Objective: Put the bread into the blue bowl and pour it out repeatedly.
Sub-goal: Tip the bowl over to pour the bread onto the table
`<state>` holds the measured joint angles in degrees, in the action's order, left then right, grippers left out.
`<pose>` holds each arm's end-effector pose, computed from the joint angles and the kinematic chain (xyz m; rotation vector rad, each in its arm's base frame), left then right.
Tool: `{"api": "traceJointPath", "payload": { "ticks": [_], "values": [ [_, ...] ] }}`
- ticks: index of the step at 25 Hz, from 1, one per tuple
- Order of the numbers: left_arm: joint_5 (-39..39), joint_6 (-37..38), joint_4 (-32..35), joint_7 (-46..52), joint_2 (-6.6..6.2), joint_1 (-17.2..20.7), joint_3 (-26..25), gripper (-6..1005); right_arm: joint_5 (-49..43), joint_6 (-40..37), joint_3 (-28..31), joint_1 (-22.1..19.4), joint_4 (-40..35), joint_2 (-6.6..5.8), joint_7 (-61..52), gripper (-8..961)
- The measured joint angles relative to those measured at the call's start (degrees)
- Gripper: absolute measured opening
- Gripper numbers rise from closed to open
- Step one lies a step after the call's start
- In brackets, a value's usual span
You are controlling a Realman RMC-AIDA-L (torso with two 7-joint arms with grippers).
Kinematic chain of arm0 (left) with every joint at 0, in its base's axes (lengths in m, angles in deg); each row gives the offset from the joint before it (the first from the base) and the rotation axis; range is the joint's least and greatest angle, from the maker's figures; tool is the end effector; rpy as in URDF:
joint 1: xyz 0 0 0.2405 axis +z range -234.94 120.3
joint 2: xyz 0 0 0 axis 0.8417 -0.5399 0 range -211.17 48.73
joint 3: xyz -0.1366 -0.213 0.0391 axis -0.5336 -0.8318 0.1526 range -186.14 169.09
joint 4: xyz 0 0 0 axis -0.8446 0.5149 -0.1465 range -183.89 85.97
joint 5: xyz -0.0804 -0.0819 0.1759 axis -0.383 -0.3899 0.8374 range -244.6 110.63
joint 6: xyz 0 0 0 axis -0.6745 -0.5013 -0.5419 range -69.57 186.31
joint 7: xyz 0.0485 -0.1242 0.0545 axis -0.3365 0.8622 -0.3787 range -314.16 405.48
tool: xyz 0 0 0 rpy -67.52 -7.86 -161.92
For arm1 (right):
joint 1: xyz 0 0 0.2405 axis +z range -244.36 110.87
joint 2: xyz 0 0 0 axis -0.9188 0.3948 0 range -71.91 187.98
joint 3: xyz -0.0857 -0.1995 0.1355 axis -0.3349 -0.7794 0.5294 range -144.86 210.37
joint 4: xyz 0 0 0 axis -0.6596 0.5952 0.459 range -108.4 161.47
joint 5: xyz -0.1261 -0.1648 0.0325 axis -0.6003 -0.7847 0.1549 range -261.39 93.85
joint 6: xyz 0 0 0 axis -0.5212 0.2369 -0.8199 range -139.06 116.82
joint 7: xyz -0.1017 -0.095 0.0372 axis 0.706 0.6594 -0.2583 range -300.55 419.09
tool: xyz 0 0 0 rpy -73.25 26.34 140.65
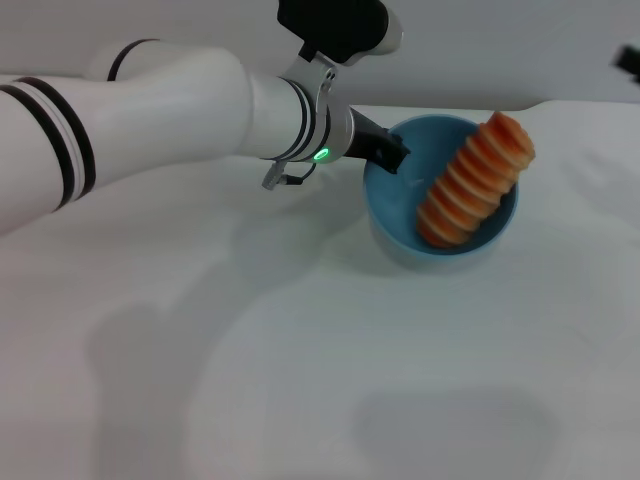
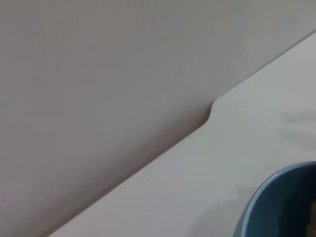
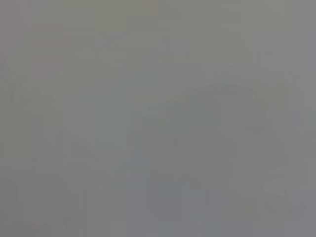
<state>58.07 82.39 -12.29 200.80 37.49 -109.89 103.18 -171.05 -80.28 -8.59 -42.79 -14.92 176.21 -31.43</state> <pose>-0.1446 0.4304 -0.1202 -2.4071 -0.7086 0.0039 0.2911 0.3683 0.0686 -2.0285 0.9367 0.9853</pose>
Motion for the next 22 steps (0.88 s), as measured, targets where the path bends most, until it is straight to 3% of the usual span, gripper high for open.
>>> {"api": "traceJointPath", "payload": {
  "ticks": [3, 11, 16, 18, 22],
  "values": [
    [0.06, -0.68, -0.13, -0.23, -0.09, -0.27, 0.0, -1, 0.34, 0.99, 7.27, -3.23, 0.39, -0.28, 3.02, 509],
    [0.78, -3.04, 0.38, -2.65, -0.14, -2.0, 0.3, -1, 0.1, 3.6, 13.19, -9.57, 5.65, 0.48, 18.05, 509],
    [0.81, -4.18, 0.66, -7.18, -0.06, -3.96, 0.36, -1, 0.5, 6.77, 18.5, -10.21, 14.87, 0.52, 32.4, 508],
    [0.81, -5.57, 1.44, -10.15, 0.02, -5.06, 1.12, -1, 1.94, 7.59, 23.34, -9.82, 19.56, 0.55, 40.79, 508],
    [0.86, -7.95, 1.92, -12.97, 0.01, -6.03, 2.98, -1, 4.82, 7.43, 25.74, -9.87, 22.25, 0.55, 44.09, 508]
  ]
}}
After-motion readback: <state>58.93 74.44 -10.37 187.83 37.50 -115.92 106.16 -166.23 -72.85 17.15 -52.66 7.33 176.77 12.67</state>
